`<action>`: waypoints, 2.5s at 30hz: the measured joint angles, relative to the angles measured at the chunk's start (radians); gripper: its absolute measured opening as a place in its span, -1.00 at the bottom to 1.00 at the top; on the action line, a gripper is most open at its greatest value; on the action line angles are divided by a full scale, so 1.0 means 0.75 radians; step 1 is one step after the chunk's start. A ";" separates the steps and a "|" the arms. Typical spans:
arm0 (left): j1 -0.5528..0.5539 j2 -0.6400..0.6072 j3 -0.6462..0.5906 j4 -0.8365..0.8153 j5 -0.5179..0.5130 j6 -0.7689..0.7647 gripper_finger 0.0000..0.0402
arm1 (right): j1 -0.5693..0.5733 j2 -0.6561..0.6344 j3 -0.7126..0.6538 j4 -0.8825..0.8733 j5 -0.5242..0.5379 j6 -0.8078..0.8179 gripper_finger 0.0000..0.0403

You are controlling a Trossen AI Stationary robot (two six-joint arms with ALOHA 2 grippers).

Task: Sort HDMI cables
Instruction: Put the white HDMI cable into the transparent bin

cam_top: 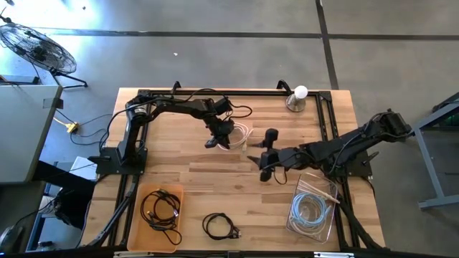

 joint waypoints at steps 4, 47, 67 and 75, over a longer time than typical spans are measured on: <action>0.000 0.000 0.000 -0.001 0.001 0.000 -0.93 | -0.002 -0.001 0.000 0.037 0.146 0.092 -0.05; -0.094 -0.044 0.000 0.176 0.472 -0.029 -0.93 | 0.047 0.000 0.001 -0.256 0.095 -0.504 -0.06; -0.145 -0.056 0.007 0.182 0.470 -0.048 -0.93 | -0.001 0.171 0.001 -0.257 0.049 -0.399 -0.06; -0.162 -0.066 0.024 0.206 0.475 -0.060 -0.93 | -0.035 0.219 0.001 -0.103 0.046 -0.466 -0.06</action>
